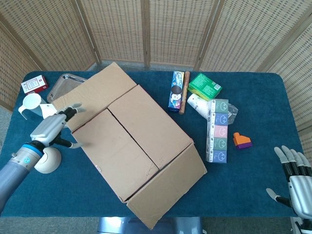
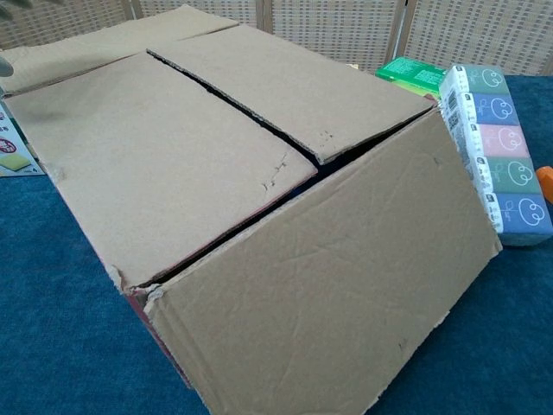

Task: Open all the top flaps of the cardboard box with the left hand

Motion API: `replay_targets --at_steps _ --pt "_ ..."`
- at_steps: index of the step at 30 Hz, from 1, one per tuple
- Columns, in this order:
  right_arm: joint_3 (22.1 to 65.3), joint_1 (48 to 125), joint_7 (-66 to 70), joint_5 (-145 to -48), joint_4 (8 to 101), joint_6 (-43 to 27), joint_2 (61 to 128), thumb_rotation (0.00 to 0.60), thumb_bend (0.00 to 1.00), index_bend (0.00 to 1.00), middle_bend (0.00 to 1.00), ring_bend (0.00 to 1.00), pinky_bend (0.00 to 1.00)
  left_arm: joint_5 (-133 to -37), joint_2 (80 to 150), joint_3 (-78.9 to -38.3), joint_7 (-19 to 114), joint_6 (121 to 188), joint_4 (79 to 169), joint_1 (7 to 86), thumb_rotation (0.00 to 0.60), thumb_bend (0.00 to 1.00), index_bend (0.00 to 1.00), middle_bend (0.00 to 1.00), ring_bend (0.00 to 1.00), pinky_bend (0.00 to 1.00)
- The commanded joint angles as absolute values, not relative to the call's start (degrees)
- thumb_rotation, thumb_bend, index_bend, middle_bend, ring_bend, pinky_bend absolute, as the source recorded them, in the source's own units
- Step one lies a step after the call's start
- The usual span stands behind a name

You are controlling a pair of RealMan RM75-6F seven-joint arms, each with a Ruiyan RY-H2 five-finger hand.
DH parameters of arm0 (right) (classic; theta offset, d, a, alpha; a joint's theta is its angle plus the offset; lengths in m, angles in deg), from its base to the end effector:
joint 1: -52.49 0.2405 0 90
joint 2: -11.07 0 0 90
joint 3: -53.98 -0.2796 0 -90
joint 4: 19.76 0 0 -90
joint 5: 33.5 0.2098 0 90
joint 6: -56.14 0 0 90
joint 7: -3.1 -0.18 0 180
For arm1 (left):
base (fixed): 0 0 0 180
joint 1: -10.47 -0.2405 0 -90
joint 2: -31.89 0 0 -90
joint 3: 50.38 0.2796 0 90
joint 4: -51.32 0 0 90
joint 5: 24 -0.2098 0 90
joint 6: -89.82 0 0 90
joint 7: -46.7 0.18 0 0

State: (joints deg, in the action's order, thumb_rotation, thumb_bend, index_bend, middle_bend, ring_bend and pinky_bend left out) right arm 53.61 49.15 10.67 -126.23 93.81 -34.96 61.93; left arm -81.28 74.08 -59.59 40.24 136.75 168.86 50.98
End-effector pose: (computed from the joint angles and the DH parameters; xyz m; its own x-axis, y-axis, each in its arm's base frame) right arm -0.2733 -0.1653 0.2168 0.3930 0.0086 0.9195 -0.9195 0.0071 0.3929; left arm -0.1637 0.3525 0.1749 0.1873 0.4116 0.8919 0.9794 -0.1482 -0.1373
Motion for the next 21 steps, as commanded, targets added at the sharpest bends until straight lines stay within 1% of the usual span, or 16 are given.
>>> replay_targets --at_steps 1,6,8,16,19,21 --pt "53.6 49.1 10.7 -126.2 93.8 -35.0 61.9 0.6 0.0 0.0 0.0 0.0 0.0 -87.2 72.2 -59.0 44.0 135.3 171.1 51.1 0.6 0.0 0.17 0.01 0.06 0.13" --pt "53.5 49.2 10.7 -126.1 93.8 -35.0 62.0 0.6 0.0 0.0 0.0 0.0 0.0 -90.0 71.3 -58.7 45.5 133.7 173.7 51.5 0.6 0.0 0.19 0.08 0.11 0.18" --pt "53.6 49.2 10.8 -126.1 93.8 -34.9 62.0 0.6 0.0 0.0 0.0 0.0 0.0 -90.2 71.3 -58.8 46.8 132.7 174.8 52.3 0.6 0.0 0.2 0.1 0.12 0.19" --pt "53.6 49.1 10.7 -126.1 93.8 -35.1 62.0 0.6 0.0 0.0 0.0 0.0 0.0 -84.4 73.6 -59.5 52.2 130.7 175.6 56.6 0.6 0.0 0.2 0.12 0.13 0.21" --pt "53.5 49.1 10.5 -126.0 93.8 -35.1 61.9 0.6 0.0 0.0 0.0 0.0 0.0 -81.8 75.1 -59.4 54.9 130.9 175.7 58.4 0.6 0.0 0.22 0.16 0.15 0.22" --pt "53.4 49.1 10.0 -126.0 93.7 -35.3 61.8 0.6 0.0 0.0 0.0 0.0 0.0 -80.2 77.0 -58.8 58.1 130.5 175.6 60.1 0.6 0.0 0.24 0.2 0.18 0.23"
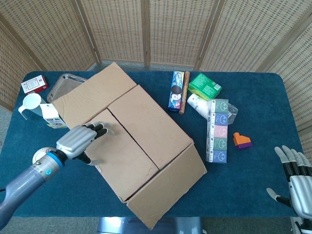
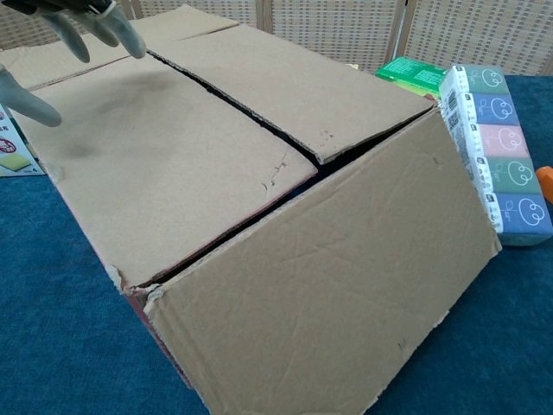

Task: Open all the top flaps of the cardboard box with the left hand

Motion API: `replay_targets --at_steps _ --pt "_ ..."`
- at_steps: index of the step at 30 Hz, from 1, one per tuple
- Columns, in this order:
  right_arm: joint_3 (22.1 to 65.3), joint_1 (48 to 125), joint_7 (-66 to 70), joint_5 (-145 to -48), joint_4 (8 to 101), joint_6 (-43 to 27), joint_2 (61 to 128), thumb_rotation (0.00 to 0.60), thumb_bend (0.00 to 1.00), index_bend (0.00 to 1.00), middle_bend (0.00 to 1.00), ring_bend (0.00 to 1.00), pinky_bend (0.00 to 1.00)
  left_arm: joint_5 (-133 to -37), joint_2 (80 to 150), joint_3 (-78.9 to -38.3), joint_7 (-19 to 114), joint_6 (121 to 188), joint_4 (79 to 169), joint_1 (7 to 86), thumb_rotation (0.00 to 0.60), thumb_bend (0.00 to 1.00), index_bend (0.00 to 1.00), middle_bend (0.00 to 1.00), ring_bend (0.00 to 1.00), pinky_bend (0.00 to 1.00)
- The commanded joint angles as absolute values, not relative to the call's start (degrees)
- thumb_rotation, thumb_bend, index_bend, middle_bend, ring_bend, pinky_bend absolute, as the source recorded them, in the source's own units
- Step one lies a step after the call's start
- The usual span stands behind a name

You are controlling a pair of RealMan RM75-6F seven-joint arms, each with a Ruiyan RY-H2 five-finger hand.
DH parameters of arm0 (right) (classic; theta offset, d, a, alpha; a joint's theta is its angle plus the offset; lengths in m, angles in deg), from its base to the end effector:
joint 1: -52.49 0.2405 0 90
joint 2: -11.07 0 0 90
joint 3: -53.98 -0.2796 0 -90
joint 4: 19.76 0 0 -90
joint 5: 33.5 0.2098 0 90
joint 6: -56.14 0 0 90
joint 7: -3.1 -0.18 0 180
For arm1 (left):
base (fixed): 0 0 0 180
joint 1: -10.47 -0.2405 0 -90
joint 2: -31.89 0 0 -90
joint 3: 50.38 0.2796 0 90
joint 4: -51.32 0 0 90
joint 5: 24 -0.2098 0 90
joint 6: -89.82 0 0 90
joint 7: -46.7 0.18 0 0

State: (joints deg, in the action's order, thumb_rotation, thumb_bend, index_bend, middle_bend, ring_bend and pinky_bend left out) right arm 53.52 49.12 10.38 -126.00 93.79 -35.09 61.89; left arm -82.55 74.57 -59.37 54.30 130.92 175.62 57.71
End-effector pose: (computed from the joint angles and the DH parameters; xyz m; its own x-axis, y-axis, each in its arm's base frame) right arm -0.2739 -0.1655 0.2178 0.3894 0.0116 0.9210 -0.9210 0.0114 0.3893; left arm -0.1026 0.3315 0.1368 0.4375 0.4663 0.7689 0.8751 -0.4175 -0.2448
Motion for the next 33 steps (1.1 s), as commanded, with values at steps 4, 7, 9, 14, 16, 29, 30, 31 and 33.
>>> replay_targets --at_steps 4,7,9,14,16,29,30,31,33 --pt "53.5 49.1 9.4 -126.0 93.7 -35.3 61.5 0.6 0.0 0.0 0.0 0.0 0.0 -75.7 79.7 -57.2 63.2 131.9 176.0 62.5 0.6 0.0 0.24 0.22 0.19 0.24" --pt "53.5 49.0 9.3 -126.1 93.7 -35.4 61.4 0.6 0.0 0.0 0.0 0.0 0.0 -72.9 81.8 -56.0 66.8 133.3 176.3 64.2 0.6 0.0 0.24 0.24 0.19 0.24" --pt "53.5 49.0 9.1 -126.1 93.8 -35.4 61.4 0.6 0.0 0.0 0.0 0.0 0.0 -71.3 82.9 -55.5 68.5 134.2 176.3 65.0 0.6 0.0 0.24 0.24 0.19 0.24" --pt "53.5 48.9 8.6 -126.1 93.7 -35.7 61.2 0.6 0.0 0.0 0.0 0.0 0.0 -67.1 85.7 -54.9 72.0 136.3 176.1 67.7 0.6 0.0 0.24 0.21 0.19 0.24" --pt "53.5 48.9 8.4 -126.1 93.7 -35.7 61.1 0.6 0.0 0.0 0.0 0.0 0.0 -65.9 86.6 -54.8 73.2 137.2 176.0 68.7 0.6 0.0 0.23 0.2 0.19 0.24" --pt "53.5 48.7 7.7 -126.4 93.7 -36.0 60.8 0.6 0.0 0.0 0.0 0.0 0.0 -61.6 90.8 -54.5 76.5 141.2 175.9 72.0 0.6 0.0 0.23 0.15 0.17 0.22" --pt "53.5 48.7 7.6 -126.4 93.7 -36.1 60.7 0.6 0.0 0.0 0.0 0.0 0.0 -61.9 90.8 -54.5 76.7 141.6 175.9 72.0 0.6 0.0 0.23 0.14 0.16 0.22" --pt "53.5 48.7 7.4 -126.4 93.6 -36.2 60.7 0.6 0.0 0.0 0.0 0.0 0.0 -62.3 90.9 -54.5 76.8 142.1 176.0 72.0 0.6 0.0 0.22 0.12 0.16 0.22" --pt "53.5 48.7 7.3 -126.4 93.6 -36.2 60.6 0.6 0.0 0.0 0.0 0.0 0.0 -62.8 90.9 -54.6 76.8 142.7 176.1 71.8 0.6 0.0 0.21 0.09 0.14 0.21"
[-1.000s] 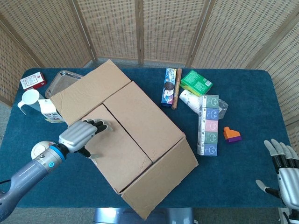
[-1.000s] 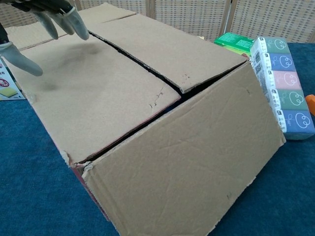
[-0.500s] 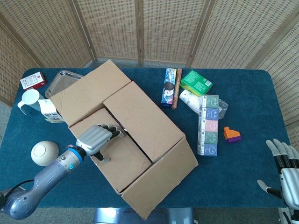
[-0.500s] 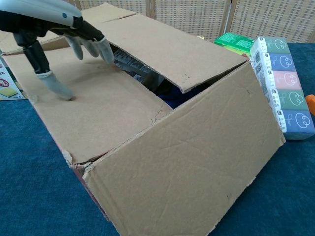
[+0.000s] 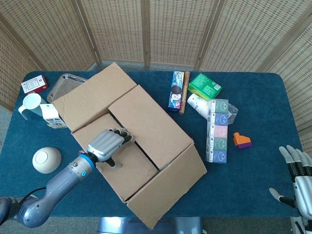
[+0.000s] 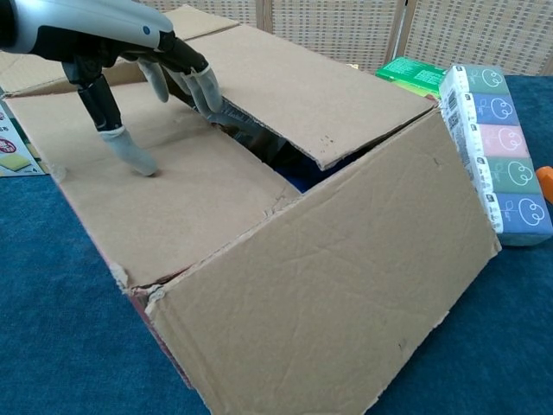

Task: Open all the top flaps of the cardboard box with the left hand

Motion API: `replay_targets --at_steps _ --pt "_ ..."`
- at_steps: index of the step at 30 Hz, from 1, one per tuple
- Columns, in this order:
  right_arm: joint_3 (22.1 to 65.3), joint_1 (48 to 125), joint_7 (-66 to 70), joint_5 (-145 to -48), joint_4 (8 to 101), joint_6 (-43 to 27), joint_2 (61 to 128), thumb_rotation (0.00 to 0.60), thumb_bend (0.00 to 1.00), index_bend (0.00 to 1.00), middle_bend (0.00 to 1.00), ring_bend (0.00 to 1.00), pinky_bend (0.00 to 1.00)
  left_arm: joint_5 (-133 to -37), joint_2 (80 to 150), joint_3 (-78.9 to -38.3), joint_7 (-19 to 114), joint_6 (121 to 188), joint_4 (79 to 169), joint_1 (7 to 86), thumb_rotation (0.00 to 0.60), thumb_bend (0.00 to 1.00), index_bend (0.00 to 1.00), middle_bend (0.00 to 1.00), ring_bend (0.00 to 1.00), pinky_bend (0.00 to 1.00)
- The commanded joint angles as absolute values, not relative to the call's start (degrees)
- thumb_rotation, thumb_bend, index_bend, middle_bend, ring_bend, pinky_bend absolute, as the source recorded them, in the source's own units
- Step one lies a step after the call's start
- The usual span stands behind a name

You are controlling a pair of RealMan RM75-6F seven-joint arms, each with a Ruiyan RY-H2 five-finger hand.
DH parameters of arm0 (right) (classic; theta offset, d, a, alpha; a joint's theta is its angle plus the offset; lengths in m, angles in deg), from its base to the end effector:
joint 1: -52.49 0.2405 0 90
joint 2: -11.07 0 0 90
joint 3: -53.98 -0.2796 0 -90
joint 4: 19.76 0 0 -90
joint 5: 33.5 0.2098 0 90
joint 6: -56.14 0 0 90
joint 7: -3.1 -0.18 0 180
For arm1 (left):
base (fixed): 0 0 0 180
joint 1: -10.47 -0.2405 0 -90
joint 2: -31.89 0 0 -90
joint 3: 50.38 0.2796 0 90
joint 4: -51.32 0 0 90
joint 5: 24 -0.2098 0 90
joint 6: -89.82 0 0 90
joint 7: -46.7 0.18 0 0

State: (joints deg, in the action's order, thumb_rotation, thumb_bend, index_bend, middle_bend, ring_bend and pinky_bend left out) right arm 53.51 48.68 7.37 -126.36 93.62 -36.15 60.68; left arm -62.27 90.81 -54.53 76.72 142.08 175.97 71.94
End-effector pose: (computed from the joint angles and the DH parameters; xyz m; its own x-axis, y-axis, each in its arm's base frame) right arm -0.2741 -0.1633 0.2264 0.3631 0.0272 0.9314 -0.9318 0.0125 0.3628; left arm -0.0583 0.3409 0.0647 0.5414 0.4336 0.7203 0.8128 -0.4892 -0.3164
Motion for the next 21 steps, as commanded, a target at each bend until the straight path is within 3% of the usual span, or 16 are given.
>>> replay_targets --at_steps 1,8,21 --pt "53.5 48.7 7.2 -126.4 93.6 -36.1 60.6 0.6 0.0 0.0 0.0 0.0 0.0 -63.2 90.8 -54.8 76.6 143.1 176.2 71.7 0.6 0.0 0.21 0.07 0.13 0.2" --pt "53.7 48.6 7.3 -126.7 93.6 -36.2 60.6 0.6 0.0 0.0 0.0 0.0 0.0 -66.7 89.5 -56.1 74.8 145.2 177.5 70.3 0.6 0.0 0.21 0.02 0.12 0.19" --pt "53.7 48.7 7.6 -126.5 93.7 -35.9 60.6 0.6 0.0 0.0 0.0 0.0 0.0 -70.8 85.7 -58.4 72.4 147.6 178.1 68.2 0.6 0.0 0.21 0.0 0.08 0.16"
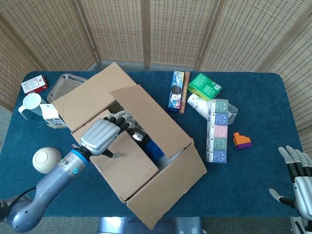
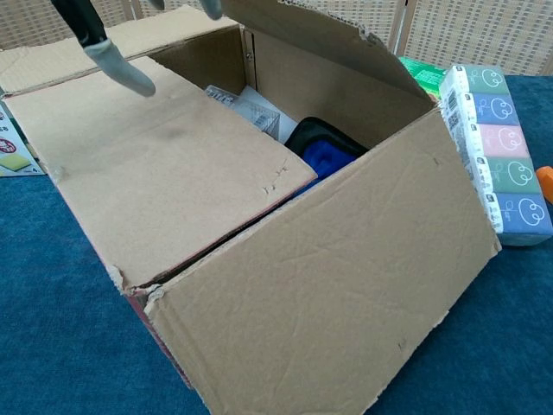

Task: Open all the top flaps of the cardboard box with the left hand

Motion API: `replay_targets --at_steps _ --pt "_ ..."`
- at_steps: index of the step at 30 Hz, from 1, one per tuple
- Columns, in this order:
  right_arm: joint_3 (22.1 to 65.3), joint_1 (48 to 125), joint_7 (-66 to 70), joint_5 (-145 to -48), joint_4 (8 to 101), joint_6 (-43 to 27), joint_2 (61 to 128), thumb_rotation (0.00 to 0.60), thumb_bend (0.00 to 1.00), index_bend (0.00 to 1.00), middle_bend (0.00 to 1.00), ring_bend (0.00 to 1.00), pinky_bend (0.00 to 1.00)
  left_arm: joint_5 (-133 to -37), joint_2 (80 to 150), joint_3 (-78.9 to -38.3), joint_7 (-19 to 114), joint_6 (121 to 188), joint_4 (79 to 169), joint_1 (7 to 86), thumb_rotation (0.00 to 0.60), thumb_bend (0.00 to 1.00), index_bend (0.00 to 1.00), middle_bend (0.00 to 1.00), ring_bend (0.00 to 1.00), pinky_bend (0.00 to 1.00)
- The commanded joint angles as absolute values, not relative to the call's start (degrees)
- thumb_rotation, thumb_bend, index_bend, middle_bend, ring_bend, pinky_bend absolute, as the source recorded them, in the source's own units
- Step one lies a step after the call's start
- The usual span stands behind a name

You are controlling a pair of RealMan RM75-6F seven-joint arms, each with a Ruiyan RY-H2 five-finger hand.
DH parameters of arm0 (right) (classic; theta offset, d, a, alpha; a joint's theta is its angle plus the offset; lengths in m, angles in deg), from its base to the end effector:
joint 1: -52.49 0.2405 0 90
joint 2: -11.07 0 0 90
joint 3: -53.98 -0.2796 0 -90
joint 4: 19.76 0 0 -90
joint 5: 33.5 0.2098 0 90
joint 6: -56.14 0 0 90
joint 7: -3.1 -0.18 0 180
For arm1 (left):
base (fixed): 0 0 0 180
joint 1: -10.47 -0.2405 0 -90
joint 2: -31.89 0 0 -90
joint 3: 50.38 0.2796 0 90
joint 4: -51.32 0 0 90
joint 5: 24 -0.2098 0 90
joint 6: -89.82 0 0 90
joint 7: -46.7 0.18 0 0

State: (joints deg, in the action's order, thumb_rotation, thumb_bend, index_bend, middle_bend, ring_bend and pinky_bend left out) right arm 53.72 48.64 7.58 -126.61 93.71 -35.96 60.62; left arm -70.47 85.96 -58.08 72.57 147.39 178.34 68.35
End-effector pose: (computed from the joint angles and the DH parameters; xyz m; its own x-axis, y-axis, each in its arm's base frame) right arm -0.2738 -0.1624 0.2253 0.3657 0.0205 0.9305 -0.9307 0.0098 0.3656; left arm -0.0401 0.3467 0.1105 0.4875 0.2853 0.8252 0.8100 -0.5007 -0.3053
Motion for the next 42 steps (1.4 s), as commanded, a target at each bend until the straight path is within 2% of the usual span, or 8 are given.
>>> replay_targets --at_steps 1,13,20,32,37,42 --pt "53.7 48.7 7.6 -126.5 93.7 -35.8 60.7 0.6 0.0 0.0 0.0 0.0 0.0 -70.9 85.6 -58.7 72.3 147.7 177.9 68.2 0.6 0.0 0.21 0.0 0.08 0.16" --pt "53.4 49.1 8.2 -125.4 93.7 -34.9 60.9 0.6 0.0 0.0 0.0 0.0 0.0 -60.4 92.2 -63.7 76.0 147.6 169.4 75.3 0.6 0.0 0.21 0.0 0.05 0.15" --pt "53.2 49.4 7.2 -124.8 93.5 -34.5 60.6 0.6 0.0 0.0 0.0 0.0 0.0 -53.9 98.9 -65.9 78.8 148.3 163.0 80.3 0.6 0.0 0.21 0.0 0.03 0.15" --pt "52.8 49.5 4.8 -123.9 92.9 -34.6 59.8 0.6 0.0 0.0 0.0 0.0 0.0 -43.7 111.1 -66.7 85.1 148.7 152.0 88.2 0.6 0.0 0.2 0.0 0.02 0.13" --pt "52.9 49.3 3.8 -124.1 92.9 -34.9 59.4 0.6 0.0 0.0 0.0 0.0 0.0 -42.4 112.8 -66.5 86.4 150.2 151.8 88.8 0.6 0.0 0.2 0.0 0.01 0.13" --pt "53.1 49.1 3.4 -124.6 93.0 -35.2 59.2 0.6 0.0 0.0 0.0 0.0 0.0 -42.9 111.5 -66.3 86.5 151.6 154.0 87.7 0.6 0.0 0.2 0.0 0.0 0.12"
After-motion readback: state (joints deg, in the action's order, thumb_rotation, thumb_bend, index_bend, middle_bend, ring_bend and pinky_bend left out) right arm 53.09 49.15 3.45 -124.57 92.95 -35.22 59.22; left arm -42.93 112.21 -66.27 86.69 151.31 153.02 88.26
